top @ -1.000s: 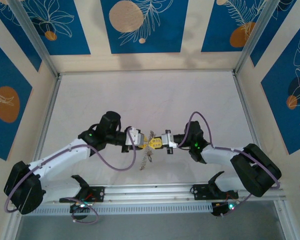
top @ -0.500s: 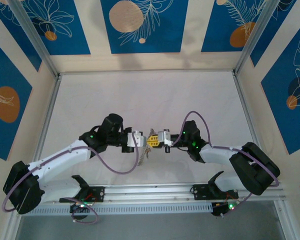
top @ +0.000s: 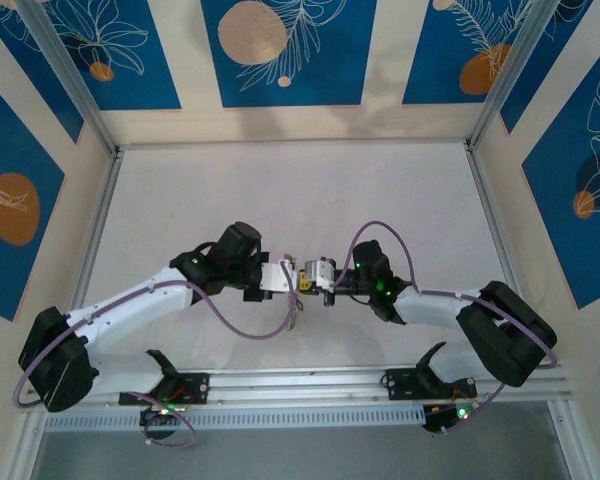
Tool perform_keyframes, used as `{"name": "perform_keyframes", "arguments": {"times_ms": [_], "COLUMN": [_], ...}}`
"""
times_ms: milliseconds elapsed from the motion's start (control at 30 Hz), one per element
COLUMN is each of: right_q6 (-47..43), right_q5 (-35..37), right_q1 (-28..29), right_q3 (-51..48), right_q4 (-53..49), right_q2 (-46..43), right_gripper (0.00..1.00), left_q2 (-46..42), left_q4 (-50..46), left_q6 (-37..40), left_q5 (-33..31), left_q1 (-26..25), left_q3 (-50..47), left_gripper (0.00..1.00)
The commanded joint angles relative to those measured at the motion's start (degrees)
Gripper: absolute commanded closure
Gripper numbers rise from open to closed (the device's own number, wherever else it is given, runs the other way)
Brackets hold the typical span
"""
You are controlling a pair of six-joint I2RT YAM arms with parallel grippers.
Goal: Put the keys on the keyring
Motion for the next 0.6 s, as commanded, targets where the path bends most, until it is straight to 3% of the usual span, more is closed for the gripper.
{"name": "perform_keyframes", "arguments": {"times_ms": [0, 233, 567], "right_q6": [-0.8, -5.1, -10.8], "right_q5": [2.1, -0.7, -4.5], "right_q1": [0.3, -1.0, -2.2], "right_q3": [-0.8, -5.5, -6.6], "right_q4": [4.3, 9.1, 4.0], "right_q2": [-0.6, -4.7, -12.9], "right_gripper": [1.0, 1.0, 1.0], "left_q2": [-1.5, -5.4, -12.6], "left_q4": [1.4, 1.1, 4.0], "left_q6": [-0.3, -0.6, -1.7], "left_q5": [3.0, 4.8, 5.1], "left_q1": [-1.0, 0.5, 0.7], "left_q3": [1.6, 0.3, -4.4], "left_gripper": [0.67, 0.59, 0.51]}}
